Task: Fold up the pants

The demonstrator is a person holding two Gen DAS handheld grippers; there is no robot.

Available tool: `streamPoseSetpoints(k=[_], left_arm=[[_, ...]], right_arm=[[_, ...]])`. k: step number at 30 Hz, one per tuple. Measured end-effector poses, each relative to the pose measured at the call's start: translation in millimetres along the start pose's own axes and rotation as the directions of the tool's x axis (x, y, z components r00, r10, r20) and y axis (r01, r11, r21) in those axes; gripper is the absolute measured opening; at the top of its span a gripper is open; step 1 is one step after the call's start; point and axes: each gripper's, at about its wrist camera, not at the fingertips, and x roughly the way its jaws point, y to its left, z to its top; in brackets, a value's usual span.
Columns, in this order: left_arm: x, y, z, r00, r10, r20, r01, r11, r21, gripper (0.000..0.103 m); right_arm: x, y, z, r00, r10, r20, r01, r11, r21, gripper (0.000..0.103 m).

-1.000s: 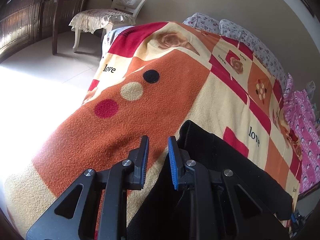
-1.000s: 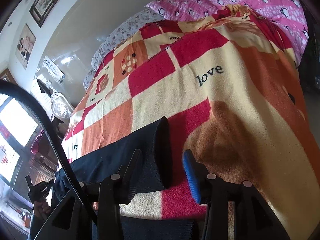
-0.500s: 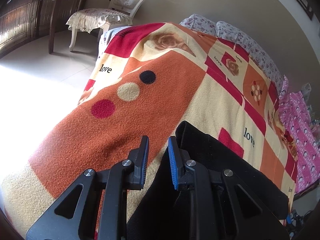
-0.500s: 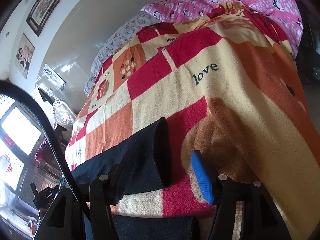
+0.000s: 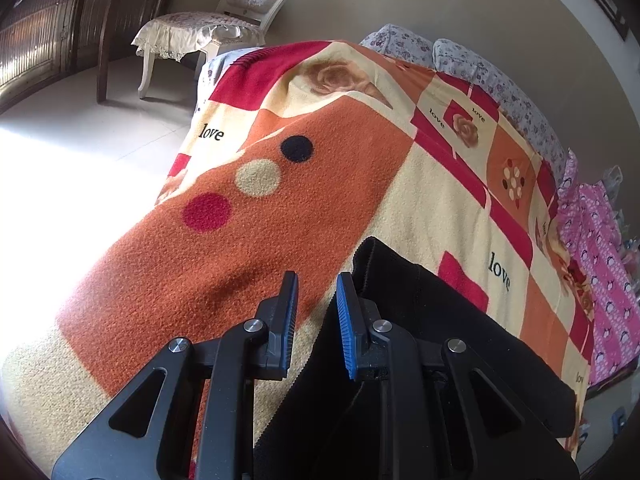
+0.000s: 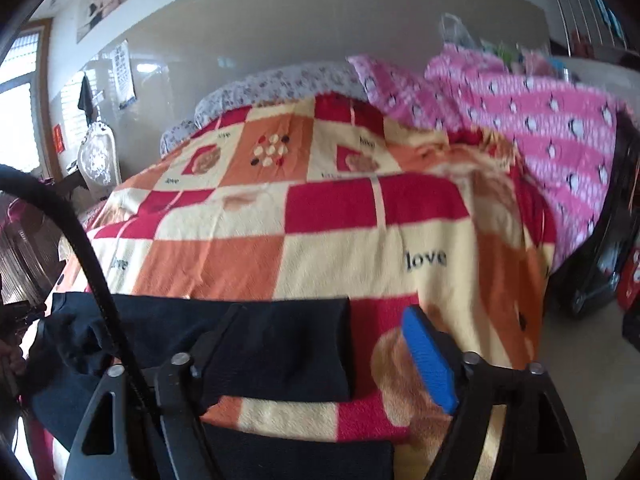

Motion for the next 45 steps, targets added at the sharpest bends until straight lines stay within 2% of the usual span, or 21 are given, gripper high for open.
streamPoseSetpoints(k=[2,6,7,8,11,13,14,17,22,24,25,28,31,33,39,41,43,45], left_arm=[[0.5,-3.3,-0.5,1.000,0.002,-0.004,-0.002,1.000,0.018,0.017],[3.1,-10.4,-2.4,1.000,-0.009,-0.019,0.010,0.998,0.064,0.017],[3.2,-11.7,-2.6,1.000,-0.016,-0.020,0.018,0.997,0.072,0.017],[2.6,-12.9,-2.8,0.999,-0.026,-0.018,0.028,0.996,0.080,0.017],[-0.3,-19.2,-2.7,0.999,-0.053,-0.008,0.053,0.992,0.113,0.017],[-3.3,-26.5,-1.4,0.997,-0.071,-0.002,0.070,0.987,0.146,0.017],[-5.4,-30.2,-0.2,0.997,-0.082,0.005,0.081,0.984,0.161,0.017],[-3.8,-37.6,5.0,0.995,-0.094,-0.032,0.098,0.976,0.192,0.023],[-6.2,-47.4,22.0,0.993,-0.099,-0.062,0.114,0.941,0.318,0.025],[-4.3,-46.1,32.9,0.983,-0.154,-0.098,0.178,0.924,0.338,0.041],[-1.6,-46.3,38.5,0.983,-0.144,-0.113,0.175,0.920,0.351,0.044],[10.8,-42.7,58.1,0.983,-0.081,-0.164,0.134,0.930,0.342,0.045],[21.3,-36.5,67.5,0.985,-0.034,-0.169,0.090,0.938,0.334,0.044],[28.5,-38.4,64.3,0.978,-0.042,-0.203,0.117,0.921,0.371,0.044],[45.4,-47.1,40.8,0.957,-0.068,-0.283,0.207,0.841,0.500,0.044],[53.0,-47.5,36.4,0.953,-0.059,-0.298,0.214,0.827,0.519,0.044],[58.4,-46.5,33.1,0.944,-0.081,-0.319,0.245,0.821,0.516,0.044],[58.5,-44.8,33.1,0.944,-0.117,-0.308,0.266,0.821,0.506,0.044]], right_arm=[[-2.8,7.5,7.8,0.999,0.029,0.040,-0.029,1.000,0.009,0.103],[36.1,1.6,2.3,0.997,-0.005,-0.072,0.010,0.997,0.072,0.102],[45.9,-1.7,-1.5,0.995,0.000,-0.104,0.007,0.997,0.071,0.100],[53.3,-4.9,-6.3,0.992,0.014,-0.126,-0.006,0.998,0.065,0.093],[72.2,-15.8,-24.4,0.977,0.112,-0.182,-0.100,0.992,0.070,0.083],[78.0,-19.5,-36.6,0.967,0.133,-0.216,-0.119,0.990,0.075,0.075],[78.8,-21.7,-37.1,0.964,0.152,-0.220,-0.134,0.986,0.095,0.067],[76.3,-23.6,-38.0,0.968,0.149,-0.201,-0.130,0.986,0.108,0.067],[80.6,-24.4,-38.6,0.966,0.138,-0.221,-0.112,0.986,0.125,0.067],[82.0,-26.1,-37.8,0.965,0.135,-0.226,-0.107,0.985,0.132,0.067],[82.2,-25.8,-37.8,0.964,0.140,-0.226,-0.112,0.985,0.133,0.067],[82.0,-26.1,-37.3,0.964,0.143,-0.224,-0.115,0.984,0.133,0.067],[82.7,-28.0,-37.0,0.963,0.149,-0.225,-0.119,0.982,0.144,0.067],[83.0,-29.0,-37.7,0.963,0.152,-0.223,-0.119,0.981,0.154,0.067],[87.0,-29.3,-38.0,0.956,0.174,-0.235,-0.137,0.977,0.164,0.067],[87.9,-28.8,-37.9,0.955,0.178,-0.239,-0.141,0.976,0.165,0.067],[88.3,-28.6,-37.7,0.955,0.178,-0.239,-0.140,0.976,0.166,0.067],[88.5,-28.8,-37.8,0.955,0.175,-0.240,-0.136,0.976,0.169,0.067]])
